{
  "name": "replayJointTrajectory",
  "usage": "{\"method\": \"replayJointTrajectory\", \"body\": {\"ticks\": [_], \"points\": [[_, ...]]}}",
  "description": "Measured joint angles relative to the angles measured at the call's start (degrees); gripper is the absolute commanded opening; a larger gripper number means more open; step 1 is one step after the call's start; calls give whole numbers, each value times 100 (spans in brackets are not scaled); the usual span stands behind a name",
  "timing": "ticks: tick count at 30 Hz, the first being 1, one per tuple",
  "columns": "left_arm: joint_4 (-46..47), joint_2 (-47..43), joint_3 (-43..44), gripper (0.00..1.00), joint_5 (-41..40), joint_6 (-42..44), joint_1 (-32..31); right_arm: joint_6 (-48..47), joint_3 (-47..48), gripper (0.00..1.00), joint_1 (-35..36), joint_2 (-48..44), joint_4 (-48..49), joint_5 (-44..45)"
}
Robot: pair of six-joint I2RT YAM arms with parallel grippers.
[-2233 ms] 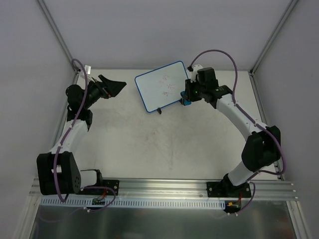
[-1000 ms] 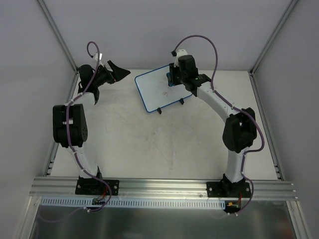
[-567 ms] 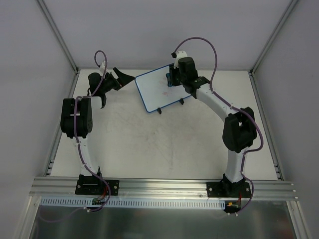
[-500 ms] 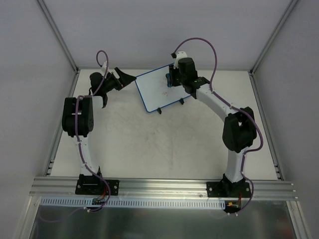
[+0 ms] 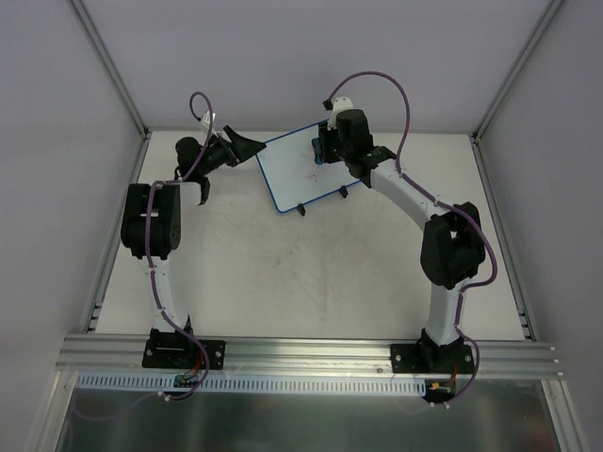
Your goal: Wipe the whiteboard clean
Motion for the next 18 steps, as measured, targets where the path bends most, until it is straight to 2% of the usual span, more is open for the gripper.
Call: {"method": "replayJointTrajectory", "body": {"ticks": [3,7,9,13,15,16,18], "points": [[205,46,-35,72,33,-146,-13,0,0,0,9,0,13,-24],[260,111,-37,72,42,-229,-72,0,0,0,24,0,13,-42],[254,142,-37,68,44,-234,-87,0,0,0,26,0,15,-48],[245,175,-35,66,46,-223,-151,0,0,0,26,0,26,-61],[245,208,-15,60,46,-223,-160,0,0,0,26,0,28,-61],[238,227,-7,52,46,-216,-160,0,0,0,26,0,28,-59],[197,267,13,50,57,-205,-160,0,0,0,26,0,28,-59]]}}
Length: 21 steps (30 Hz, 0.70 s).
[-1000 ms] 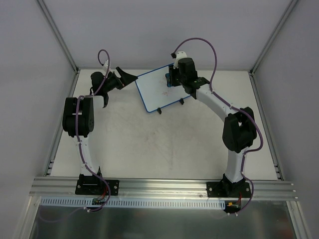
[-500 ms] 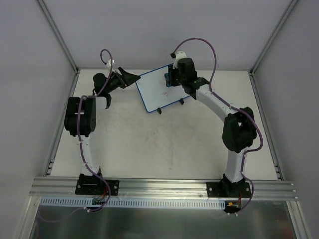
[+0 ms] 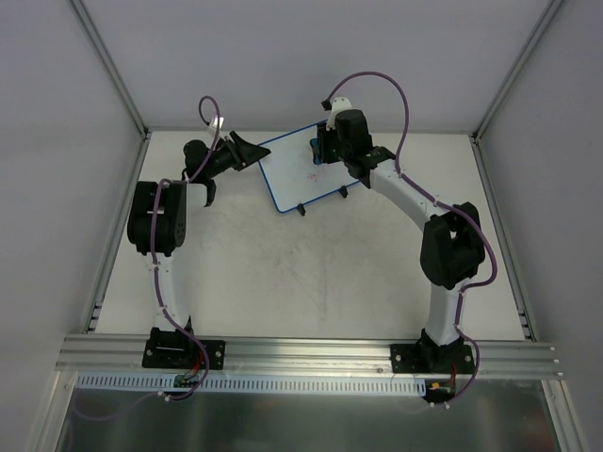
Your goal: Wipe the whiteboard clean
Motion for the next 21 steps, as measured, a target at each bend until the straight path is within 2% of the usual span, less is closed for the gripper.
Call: {"method": "replayJointTrajectory", "body": {"ticks": [14,16,21], "points": [[-101,411,354,45,144,-17,-33,0,13,0,0,46,-4,2],[-94,444,358,40,151,-24,-33,2,39,0,0,101,-13,0],[57,540,446,34,173,-96,-33,2,81,0,0,208,-66,0]]}}
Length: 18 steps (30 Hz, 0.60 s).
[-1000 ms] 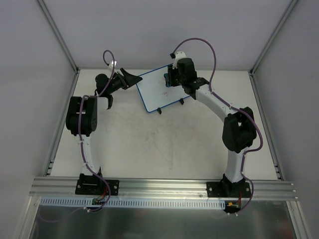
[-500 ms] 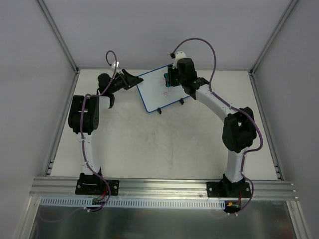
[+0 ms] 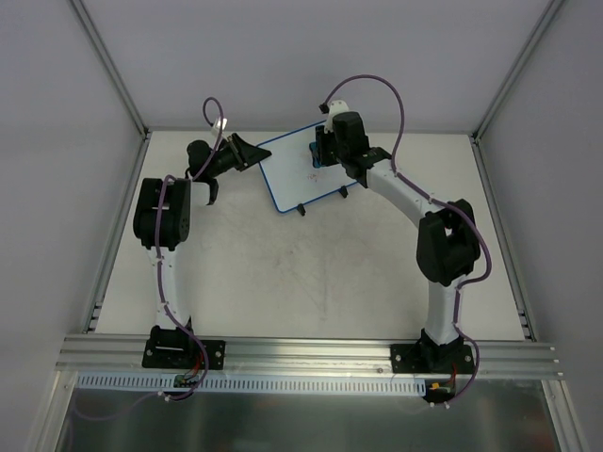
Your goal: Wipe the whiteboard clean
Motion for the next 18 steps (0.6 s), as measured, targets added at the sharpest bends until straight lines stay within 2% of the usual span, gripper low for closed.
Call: {"method": "replayJointTrajectory", "body": {"ticks": [2,8,11,18], "points": [[66,31,22,29,31,-63,0,0,0,0,0,9,-9,0],[205,66,26,28,98,-125,0,7,146,0,0,105,-85,-2],[271,68,31,21,107,-157,0,37,267,0,0,216,-109,-4],[304,122,98,17,107,-205,0,61,356,0,7,417,-155,-9]]}}
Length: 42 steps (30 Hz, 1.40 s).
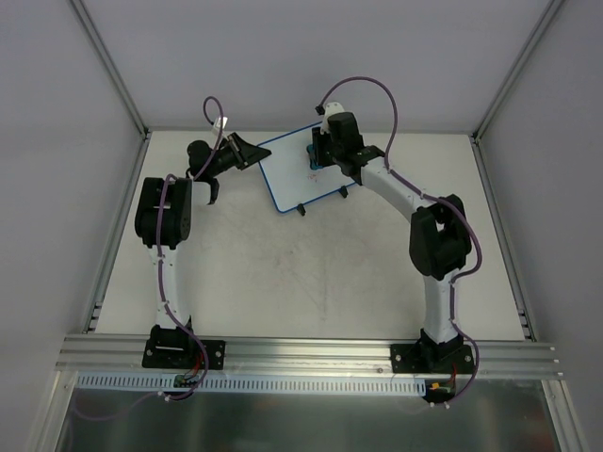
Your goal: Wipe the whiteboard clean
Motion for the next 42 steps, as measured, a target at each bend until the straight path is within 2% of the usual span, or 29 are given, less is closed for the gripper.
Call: {"method": "replayJointTrajectory", "body": {"ticks": [4,6,7,23,42], "points": [[61,92,59,11,9,-37,0,-2,28,0,46,44,-9,4],[131,114,63,1,28,-50,0,-2,28,0,90,46,0,2],[162,120,72,0,50,-76,0,-2,28,0,111,46,4,2],[332,138,122,0,166,-166,0,28,28,1,863,334,50,487],[693,417,271,0,293,-417,39,758,173,0,841,791,114,750]]}}
